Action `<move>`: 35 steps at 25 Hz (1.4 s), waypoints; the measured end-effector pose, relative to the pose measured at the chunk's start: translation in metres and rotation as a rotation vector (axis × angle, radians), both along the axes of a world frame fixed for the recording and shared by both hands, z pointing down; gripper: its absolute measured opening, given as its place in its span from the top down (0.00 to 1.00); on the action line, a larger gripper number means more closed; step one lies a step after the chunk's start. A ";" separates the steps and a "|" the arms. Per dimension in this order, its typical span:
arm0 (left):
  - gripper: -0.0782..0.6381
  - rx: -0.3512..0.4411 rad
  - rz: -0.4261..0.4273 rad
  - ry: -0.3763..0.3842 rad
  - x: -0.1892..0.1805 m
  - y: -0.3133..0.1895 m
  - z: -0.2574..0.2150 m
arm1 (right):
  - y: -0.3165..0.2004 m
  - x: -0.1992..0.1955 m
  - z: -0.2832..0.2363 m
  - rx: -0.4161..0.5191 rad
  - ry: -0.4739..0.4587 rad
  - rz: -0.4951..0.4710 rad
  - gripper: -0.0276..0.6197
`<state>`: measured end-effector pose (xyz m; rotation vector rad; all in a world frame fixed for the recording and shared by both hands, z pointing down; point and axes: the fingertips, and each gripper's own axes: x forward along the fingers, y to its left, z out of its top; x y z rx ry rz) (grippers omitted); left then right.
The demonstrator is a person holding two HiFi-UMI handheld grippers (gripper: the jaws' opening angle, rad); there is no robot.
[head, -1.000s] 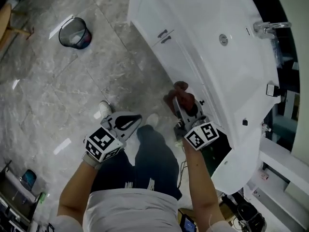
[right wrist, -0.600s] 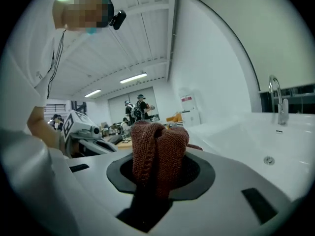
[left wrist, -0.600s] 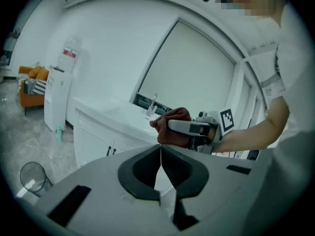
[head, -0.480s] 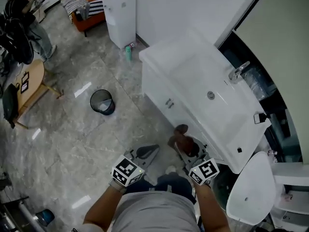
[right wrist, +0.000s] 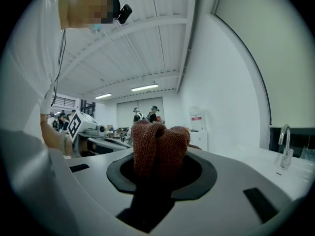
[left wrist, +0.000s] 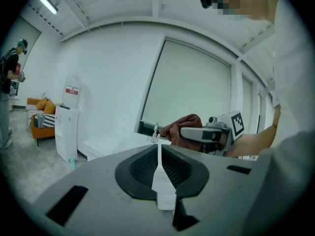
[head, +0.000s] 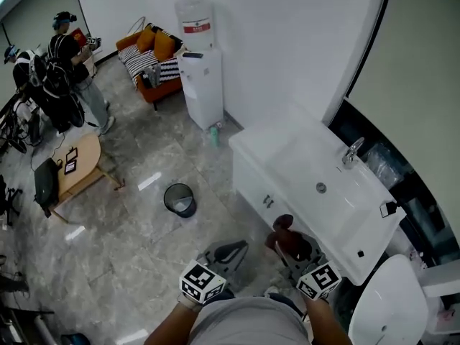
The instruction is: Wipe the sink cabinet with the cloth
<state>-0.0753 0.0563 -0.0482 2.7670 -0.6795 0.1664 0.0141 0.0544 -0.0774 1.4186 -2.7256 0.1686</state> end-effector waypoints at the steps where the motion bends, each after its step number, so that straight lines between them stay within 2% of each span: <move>1: 0.87 0.023 -0.019 0.006 -0.004 -0.004 -0.010 | -0.001 0.001 -0.008 0.015 -0.004 -0.004 0.77; 8: 0.87 0.121 -0.106 0.051 -0.026 -0.009 -0.063 | 0.012 -0.003 -0.049 0.074 -0.055 -0.006 0.77; 12: 0.87 0.154 -0.114 0.051 -0.031 -0.009 -0.077 | 0.010 -0.014 -0.067 0.121 -0.054 -0.039 0.77; 20: 0.87 0.154 -0.130 0.053 -0.038 -0.003 -0.080 | 0.011 -0.032 -0.073 0.144 -0.058 -0.066 0.77; 24: 0.87 0.143 -0.148 0.052 -0.039 -0.001 -0.076 | 0.013 -0.037 -0.071 0.145 -0.018 -0.076 0.77; 35: 0.87 0.139 -0.178 0.050 -0.035 0.008 -0.075 | 0.017 -0.017 -0.061 0.114 -0.057 -0.042 0.77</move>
